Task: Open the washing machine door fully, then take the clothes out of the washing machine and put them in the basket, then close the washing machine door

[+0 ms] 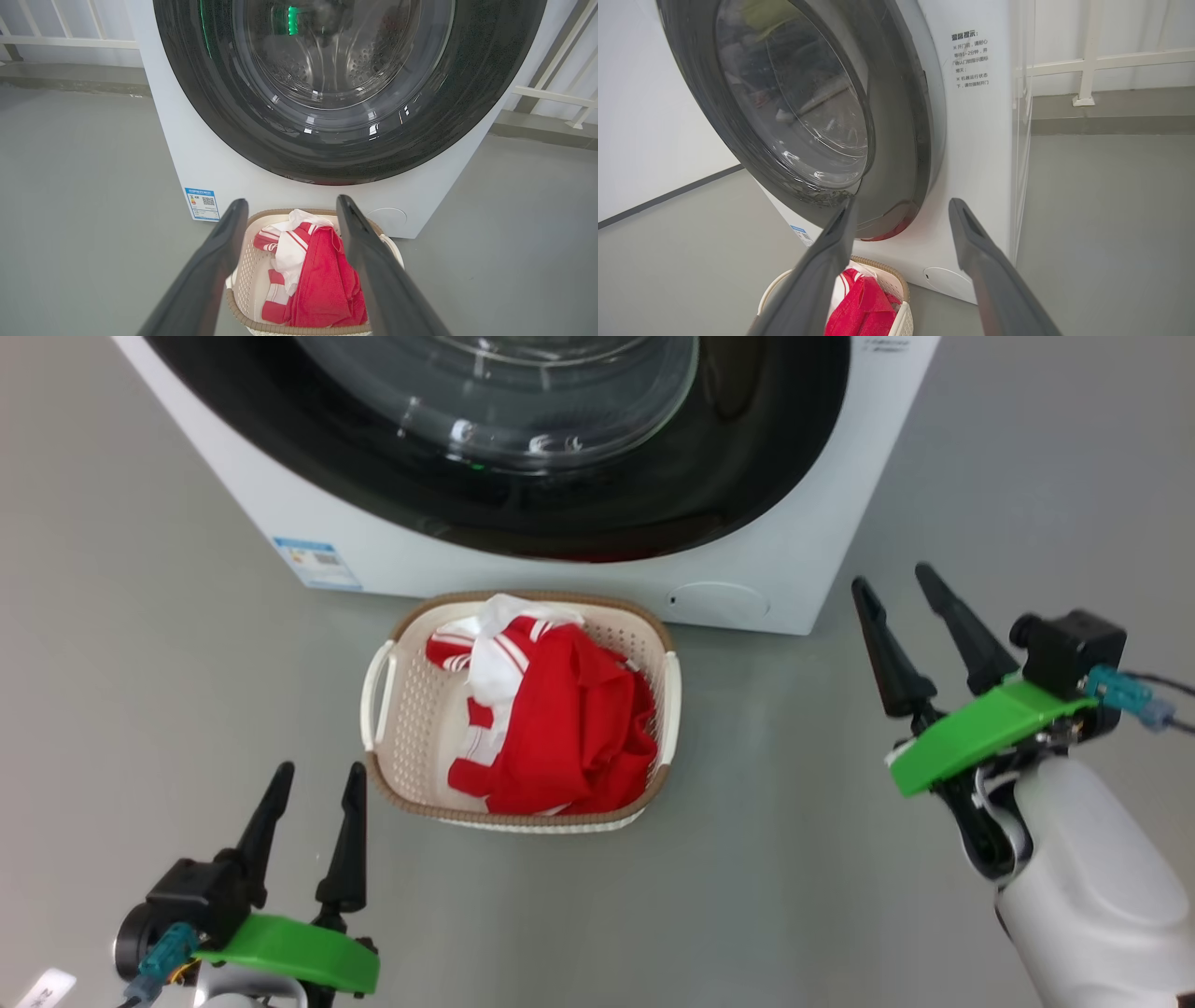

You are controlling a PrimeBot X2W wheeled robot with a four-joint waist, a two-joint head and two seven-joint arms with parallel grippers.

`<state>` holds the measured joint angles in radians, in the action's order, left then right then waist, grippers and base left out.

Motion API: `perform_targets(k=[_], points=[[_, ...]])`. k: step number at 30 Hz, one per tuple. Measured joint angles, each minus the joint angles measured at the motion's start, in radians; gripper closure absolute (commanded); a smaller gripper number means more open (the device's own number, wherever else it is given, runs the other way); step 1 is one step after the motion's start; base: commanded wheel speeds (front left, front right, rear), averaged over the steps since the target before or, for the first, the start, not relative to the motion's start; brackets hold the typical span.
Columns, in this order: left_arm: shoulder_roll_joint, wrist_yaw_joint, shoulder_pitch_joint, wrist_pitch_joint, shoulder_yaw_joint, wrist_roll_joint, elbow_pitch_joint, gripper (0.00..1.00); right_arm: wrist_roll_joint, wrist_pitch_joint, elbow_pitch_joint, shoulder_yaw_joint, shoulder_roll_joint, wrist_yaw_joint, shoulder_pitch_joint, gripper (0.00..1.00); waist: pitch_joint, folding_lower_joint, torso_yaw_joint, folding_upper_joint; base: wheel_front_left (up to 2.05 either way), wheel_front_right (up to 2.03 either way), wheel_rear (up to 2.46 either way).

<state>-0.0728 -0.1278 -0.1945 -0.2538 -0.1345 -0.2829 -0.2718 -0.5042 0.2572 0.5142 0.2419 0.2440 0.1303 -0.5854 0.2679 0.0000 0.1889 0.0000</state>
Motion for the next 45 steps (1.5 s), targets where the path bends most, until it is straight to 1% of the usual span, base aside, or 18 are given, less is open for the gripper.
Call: perform_targets(k=[5,12,25,36,45], points=[[-0.019,0.000,0.019,0.000,0.011,0.000,-0.014,0.00,0.000,0.000,-0.015,-0.012,0.001,0.000,0.085,0.00,-0.037,0.0000,-0.036,0.0000,0.00,0.00,0.00],[-0.028,0.000,0.028,0.000,0.026,0.000,-0.018,0.00,0.001,0.000,-0.029,-0.031,0.007,0.000,0.177,0.00,-0.078,0.0000,-0.087,0.0000,0.00,0.00,0.00],[-0.048,0.000,0.070,0.000,0.040,-0.011,-0.021,0.00,0.010,0.000,-0.066,-0.089,0.012,0.000,0.293,0.00,-0.128,0.0000,-0.164,0.0000,0.00,0.00,0.00],[-0.049,0.000,0.102,0.000,0.062,-0.002,-0.022,0.00,0.012,0.000,-0.077,-0.128,0.012,0.000,0.365,0.00,-0.165,0.0000,-0.198,0.0000,0.00,0.00,0.00],[-0.049,0.000,0.108,0.000,0.066,0.007,-0.022,0.00,0.020,0.000,-0.084,-0.140,0.004,0.000,0.384,0.00,-0.169,0.0000,-0.203,0.0000,0.00,0.00,0.00]])
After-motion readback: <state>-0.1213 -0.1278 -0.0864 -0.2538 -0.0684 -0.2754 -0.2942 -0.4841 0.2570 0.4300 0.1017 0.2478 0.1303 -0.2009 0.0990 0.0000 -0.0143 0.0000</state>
